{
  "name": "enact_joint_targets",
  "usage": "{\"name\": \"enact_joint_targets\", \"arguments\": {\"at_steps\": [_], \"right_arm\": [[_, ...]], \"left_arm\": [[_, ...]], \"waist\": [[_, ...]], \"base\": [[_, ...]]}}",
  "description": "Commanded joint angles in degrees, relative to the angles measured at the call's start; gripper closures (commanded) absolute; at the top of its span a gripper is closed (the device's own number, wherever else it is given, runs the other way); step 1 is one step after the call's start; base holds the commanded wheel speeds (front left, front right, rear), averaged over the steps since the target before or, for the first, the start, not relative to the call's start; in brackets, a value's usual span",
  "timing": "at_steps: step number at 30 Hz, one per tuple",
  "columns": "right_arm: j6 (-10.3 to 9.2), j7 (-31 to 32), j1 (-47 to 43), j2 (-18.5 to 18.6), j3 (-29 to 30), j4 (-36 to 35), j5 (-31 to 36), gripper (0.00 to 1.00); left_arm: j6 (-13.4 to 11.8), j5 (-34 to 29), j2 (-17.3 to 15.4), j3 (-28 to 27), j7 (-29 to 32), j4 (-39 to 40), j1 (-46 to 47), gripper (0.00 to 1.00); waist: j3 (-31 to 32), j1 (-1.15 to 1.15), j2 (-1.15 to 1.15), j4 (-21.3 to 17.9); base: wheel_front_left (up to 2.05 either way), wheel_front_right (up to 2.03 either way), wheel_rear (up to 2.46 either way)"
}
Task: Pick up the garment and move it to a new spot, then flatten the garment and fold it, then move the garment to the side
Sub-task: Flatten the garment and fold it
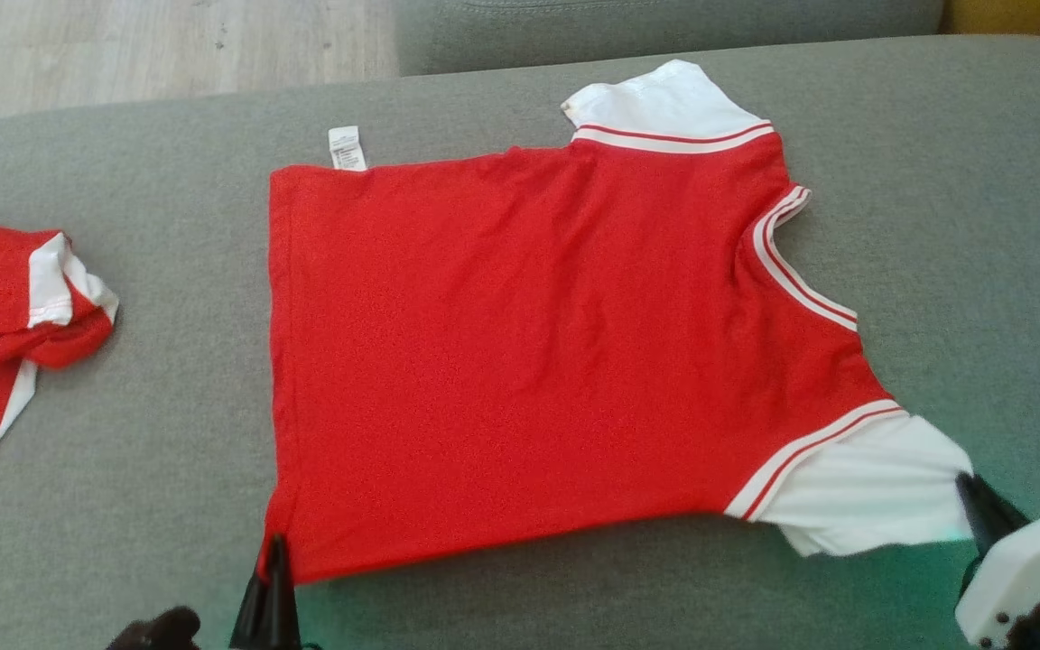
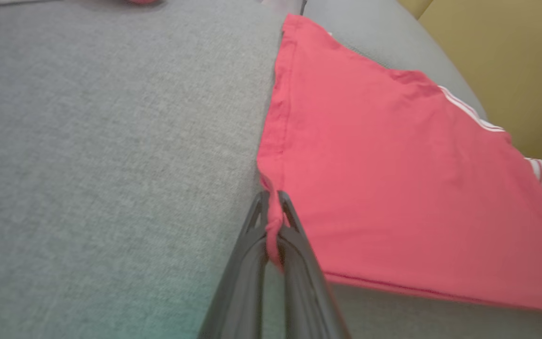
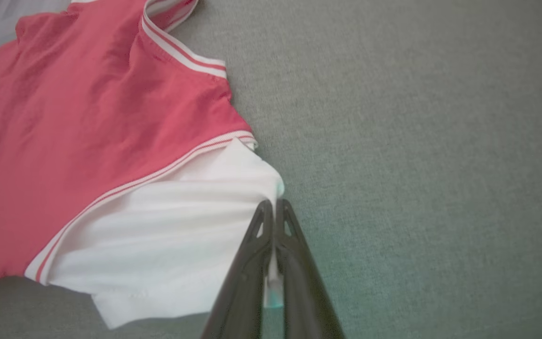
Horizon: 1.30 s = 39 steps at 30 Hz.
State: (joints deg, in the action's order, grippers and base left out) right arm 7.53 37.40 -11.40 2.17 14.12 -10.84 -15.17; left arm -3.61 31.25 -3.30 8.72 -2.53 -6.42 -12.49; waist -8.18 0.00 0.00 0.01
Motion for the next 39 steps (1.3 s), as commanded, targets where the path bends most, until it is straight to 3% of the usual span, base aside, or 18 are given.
{"name": "enact_joint_targets", "arguments": {"at_steps": [1, 12, 23, 24, 25, 26, 27, 33, 39], "right_arm": [[-0.04, -0.33, 2.02, 0.72, -0.25, -3.28, -0.21, 1.0], [-0.04, -2.49, 10.87, 0.71, -3.8, -5.97, -0.74, 1.0], [-0.04, -4.96, 25.31, 0.71, -6.42, 4.02, 1.85, 1.0], [-0.04, -5.88, 26.41, 0.71, -6.76, 4.76, 1.76, 0.51], [-0.04, -6.85, 27.39, 0.71, -7.04, 5.51, 1.32, 0.0], [-0.04, -8.18, 28.38, 0.71, -7.35, 6.11, 0.72, 0.0], [-0.04, -10.06, 29.4, 0.71, -7.67, 6.46, 0.37, 0.0], [-0.04, -21.55, 31.79, 0.71, -8.98, 7.86, -2.1, 0.0], [-0.04, -23.95, 27.08, 0.71, -6.32, 7.76, -1.98, 0.0]], "left_arm": [[-0.54, -0.09, -0.4, -1.67, -0.07, 2.75, 1.37, 1.0], [-0.15, 0.28, -0.97, 0.01, 3.5, 3.93, 9.67, 1.0], [-0.61, 0.93, -0.44, 0.69, 3.54, -5.58, 22.49, 1.0], [-0.79, 0.88, -0.41, 0.7, 3.53, -6.58, 23.36, 1.0], [-0.9, 0.83, -0.39, 0.8, 3.55, -7.51, 24.15, 0.94], [-0.88, 0.59, -0.39, 1.01, 3.42, -8.34, 24.89, 0.27], [-0.77, 0.49, -0.38, 1.13, 3.16, -9.04, 25.51, 0.0], [-0.87, -1.69, -1.24, 1.71, -0.73, -11.03, 26.22, 0.0], [-2.06, -7.18, -4.4, 3.94, -4.82, -10.64, 22.21, 0.0]], "waist": [[-0.01, 0.0, 0.0, 0.19], [-0.98, 0.0, 0.0, 1.66], [-6.05, 0.0, 0.0, 2.44], [-6.38, 0.0, 0.0, 2.47], [-6.76, 0.0, 0.0, 2.5], [-7.05, 0.0, 0.0, 2.54], [-7.3, 0.0, 0.0, 2.58], [-7.17, 0.0, 0.0, 3.11], [-5.61, 0.0, 0.0, 3.51]], "base": [[0.0, 0.0, 0.0], [0.0, 0.0, 0.0], [0.0, 0.0, 0.0], [0.0, 0.0, 0.0], [0.0, 0.0, 0.0], [0.0, 0.0, 0.0], [0.0, 0.0, 0.0], [0.0, 0.0, 0.0], [0.0, 0.0, 0.0]]}}
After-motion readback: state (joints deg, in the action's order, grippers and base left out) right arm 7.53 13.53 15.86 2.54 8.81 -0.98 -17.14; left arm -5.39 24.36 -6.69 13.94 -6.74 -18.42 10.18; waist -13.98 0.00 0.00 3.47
